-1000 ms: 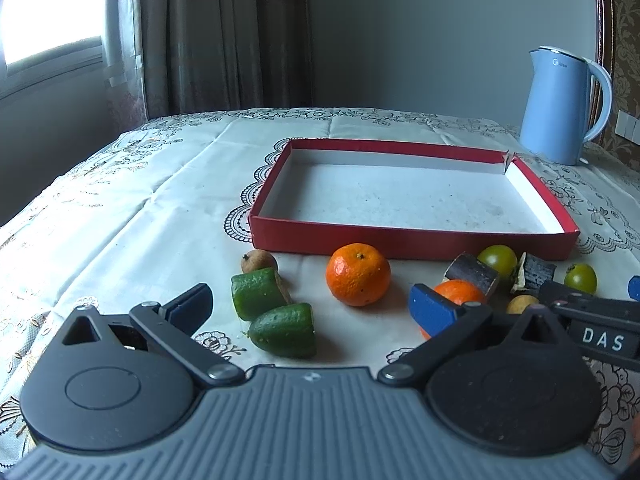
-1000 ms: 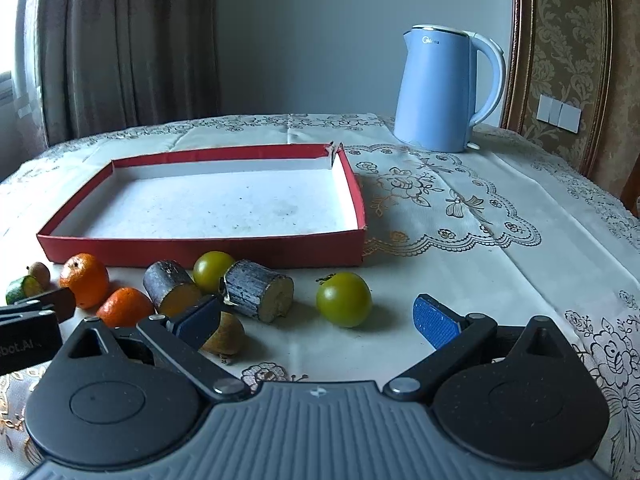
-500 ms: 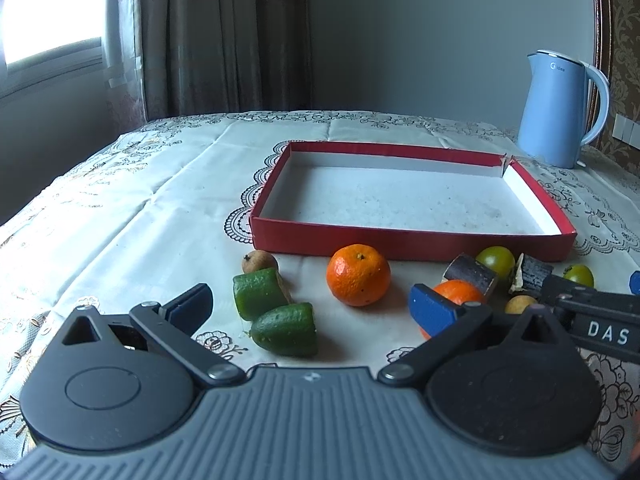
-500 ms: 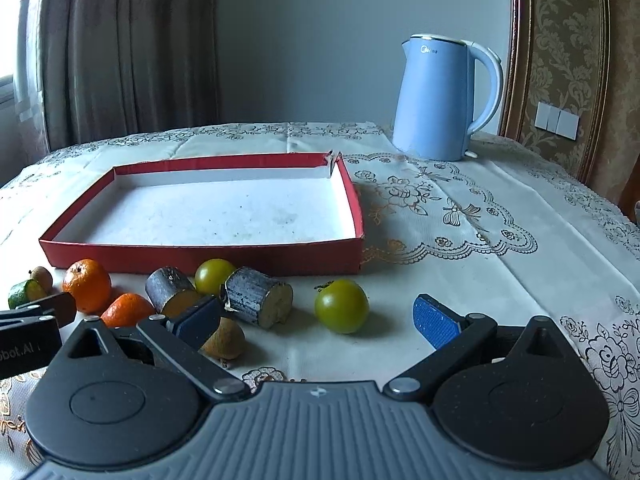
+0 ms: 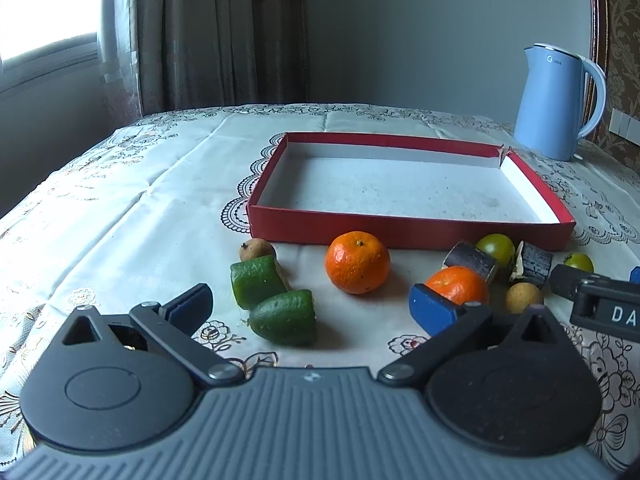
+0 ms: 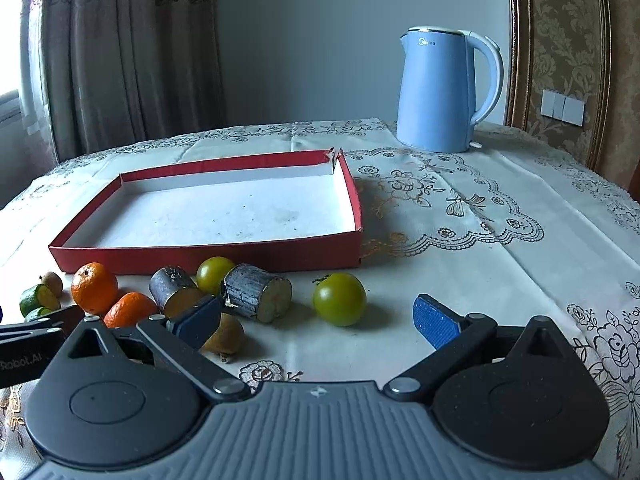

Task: Organize fruits

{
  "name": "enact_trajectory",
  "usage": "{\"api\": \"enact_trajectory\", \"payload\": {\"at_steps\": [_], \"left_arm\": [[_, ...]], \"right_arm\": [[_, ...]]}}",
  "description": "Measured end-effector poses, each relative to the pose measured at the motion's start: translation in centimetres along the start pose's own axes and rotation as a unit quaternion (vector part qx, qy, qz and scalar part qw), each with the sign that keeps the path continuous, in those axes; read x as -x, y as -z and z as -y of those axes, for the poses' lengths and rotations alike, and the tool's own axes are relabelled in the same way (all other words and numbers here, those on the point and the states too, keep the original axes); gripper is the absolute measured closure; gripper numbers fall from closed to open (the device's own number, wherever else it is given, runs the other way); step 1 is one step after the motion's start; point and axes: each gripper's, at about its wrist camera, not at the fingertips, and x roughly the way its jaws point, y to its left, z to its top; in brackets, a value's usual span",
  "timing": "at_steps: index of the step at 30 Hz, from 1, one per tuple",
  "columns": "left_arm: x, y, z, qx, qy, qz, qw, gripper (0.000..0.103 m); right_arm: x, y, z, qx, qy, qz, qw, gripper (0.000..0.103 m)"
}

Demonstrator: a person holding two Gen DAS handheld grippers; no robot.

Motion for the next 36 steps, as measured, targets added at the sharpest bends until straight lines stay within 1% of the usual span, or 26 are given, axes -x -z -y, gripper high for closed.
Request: {"api": "enact_trajectory", "payload": {"at_steps": [5,9,23,26,31,34,36], "left_arm": [[-0.1,0.1,0.0,0.001,0.001,-0.002,1.0,0.0],[-0.1,0.2,0.1,-0.003,0.003,-0.002,1.0,0.0],[-0.2,0.5,0.1,-0.007,0.009,-0.003,0.9999,0.0],[0.1,0.7,-0.2,-0.013,0.008,0.004,0.9999,0.0],[0.1,1.2,-1.1,-0.014,0.021,0.0,0.9997,0.0],[-0.2,1.5,-1.3,-0.012,0.027,-0.005,0.9995,0.0],[-0.4,1.7,-1.3,-0.013,0.029,-0.009,0.9995,0.0]], "right_arm": [[0.4,0.1,-0.2,0.011,0.004,0.015,1.0,0.0],[0.6,0.1,-0.3,0.014,0.002,0.019,1.0,0.0],[0.3,0.2,0.6,0.003,0.005,0.017,1.0,0.0],[0.6,0.3,1.6,0.012,0.004,0.016,1.0,0.0],[1.2,1.1,4.8,0.024,0.021,0.018,0.999,0.0],[1.2,1.0,5.9,0.02,0.015,0.024,0.999,0.0],[0.9,0.7,6.0,0.019,0.01,0.026,0.999,0.0]]}}
